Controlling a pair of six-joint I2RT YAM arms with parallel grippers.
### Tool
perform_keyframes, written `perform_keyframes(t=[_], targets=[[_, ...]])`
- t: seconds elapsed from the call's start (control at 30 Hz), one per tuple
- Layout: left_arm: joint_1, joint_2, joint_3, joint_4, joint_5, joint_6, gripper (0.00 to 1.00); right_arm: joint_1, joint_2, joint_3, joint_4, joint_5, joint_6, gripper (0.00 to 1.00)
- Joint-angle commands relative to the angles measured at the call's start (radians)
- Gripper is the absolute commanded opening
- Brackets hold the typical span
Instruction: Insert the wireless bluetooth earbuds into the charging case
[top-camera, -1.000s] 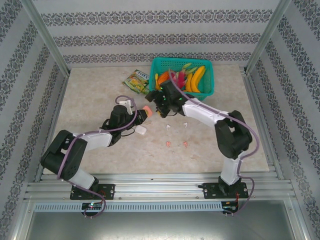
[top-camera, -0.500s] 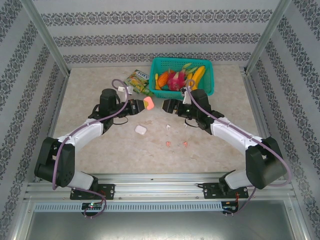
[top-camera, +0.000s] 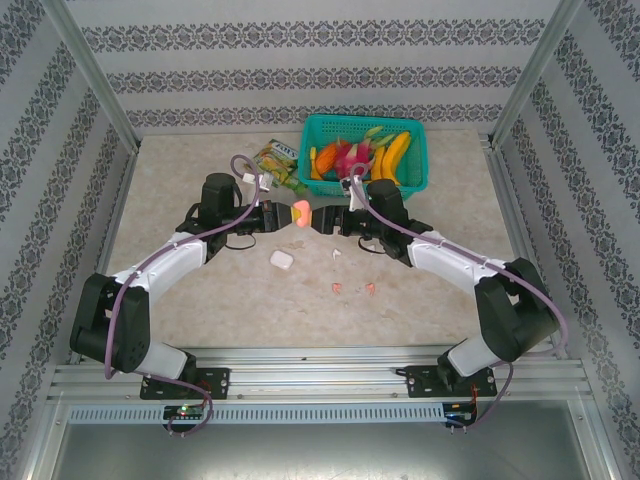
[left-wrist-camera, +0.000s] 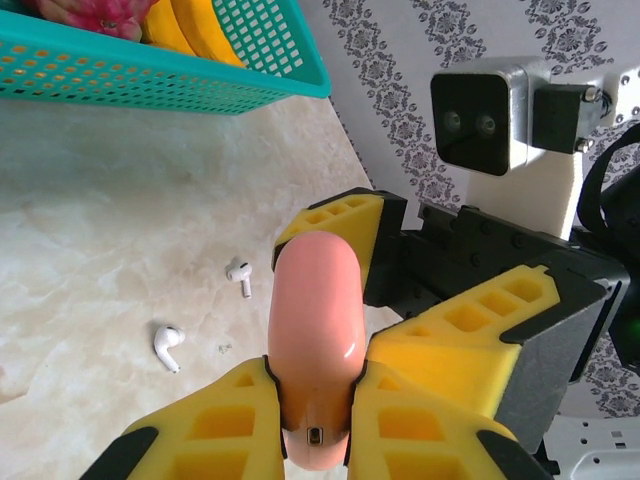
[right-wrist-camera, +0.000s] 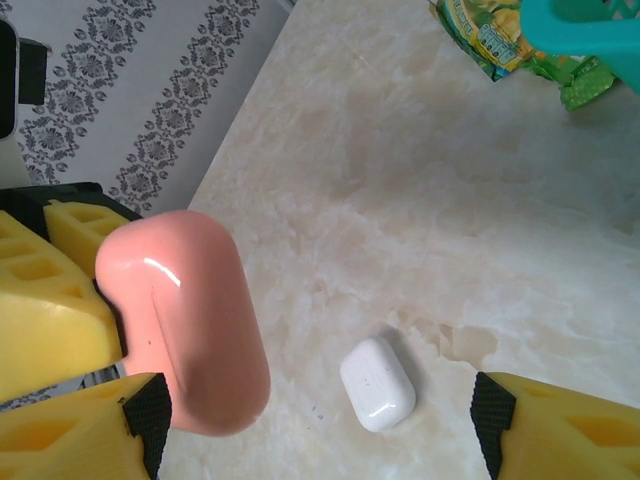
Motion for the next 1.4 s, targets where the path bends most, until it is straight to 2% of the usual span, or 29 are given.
perform_keyframes(t=[0.0, 0.8, 0.9, 1.0, 1.1, 1.2, 1.23, 1.33, 1.37], targets=[[0.007, -0.005, 0.02, -0.009, 0.029, 0.028, 0.0, 0.019, 0.016, 0.04, 0.048, -0.021, -0.017, 0.8], [0.007, -0.092, -0.002, 0.004, 0.022, 0.035, 0.0, -0.042, 0.043, -0.047, 0.091, 0.047, 0.043, 0.74], [0.006, -0.093, -0.011, -0.019, -0.024, 0.053, 0.0, -0.042, 0.034, -0.049, 0.073, 0.053, 0.045, 0.74], [0.006, -0.094, -0.02, -0.062, -0.115, 0.066, 0.0, -0.042, 0.024, -0.042, 0.025, 0.087, 0.065, 0.72], [0.01, -0.1, -0.032, -0.105, -0.261, 0.055, 0.23, -0.03, 0.026, -0.034, -0.023, 0.133, 0.121, 0.72], [0.028, -0.108, -0.053, -0.108, -0.408, 0.002, 0.66, 0.014, 0.031, -0.007, -0.102, 0.203, 0.142, 0.73], [0.036, -0.106, -0.054, -0.117, -0.454, -0.015, 0.77, 0.034, 0.037, 0.007, -0.133, 0.229, 0.147, 0.74], [0.061, -0.083, -0.032, -0.173, -0.55, -0.06, 0.97, 0.091, 0.068, 0.055, -0.223, 0.295, 0.171, 0.76], [0.07, -0.069, -0.011, -0.213, -0.582, -0.068, 1.0, 0.107, 0.082, 0.075, -0.261, 0.32, 0.188, 0.76]])
